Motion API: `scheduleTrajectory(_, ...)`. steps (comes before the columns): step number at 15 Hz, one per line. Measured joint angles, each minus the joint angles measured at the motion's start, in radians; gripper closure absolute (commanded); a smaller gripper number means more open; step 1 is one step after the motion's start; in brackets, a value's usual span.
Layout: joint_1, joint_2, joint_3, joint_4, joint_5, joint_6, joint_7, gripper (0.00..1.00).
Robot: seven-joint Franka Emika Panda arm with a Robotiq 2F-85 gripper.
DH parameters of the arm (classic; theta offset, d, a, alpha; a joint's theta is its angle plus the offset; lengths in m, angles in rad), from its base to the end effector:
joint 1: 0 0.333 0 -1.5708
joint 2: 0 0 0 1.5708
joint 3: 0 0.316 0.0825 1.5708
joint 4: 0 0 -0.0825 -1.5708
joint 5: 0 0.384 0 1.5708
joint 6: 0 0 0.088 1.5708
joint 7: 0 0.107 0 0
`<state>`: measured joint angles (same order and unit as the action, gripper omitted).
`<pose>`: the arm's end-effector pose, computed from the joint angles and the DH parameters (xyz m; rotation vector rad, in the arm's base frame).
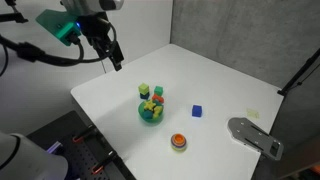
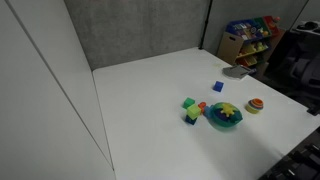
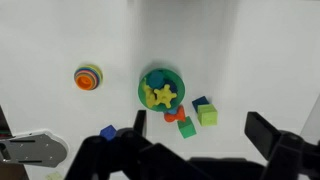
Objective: Pick up the yellow object from the bowl and put it on the table
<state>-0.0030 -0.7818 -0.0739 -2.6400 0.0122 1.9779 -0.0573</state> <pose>0.3270 -0.0255 0.4893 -3.0792 0.0084 -0.1875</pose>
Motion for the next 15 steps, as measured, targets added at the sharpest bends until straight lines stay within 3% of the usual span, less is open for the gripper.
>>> scheduleTrajectory(8,0.000,0.045,0.022,0.003,0.000,0.047,0.023,0.00)
scheduleTrajectory(15,0.003,0.328,0.108,0.094,0.000,0.250,0.116,0.00)
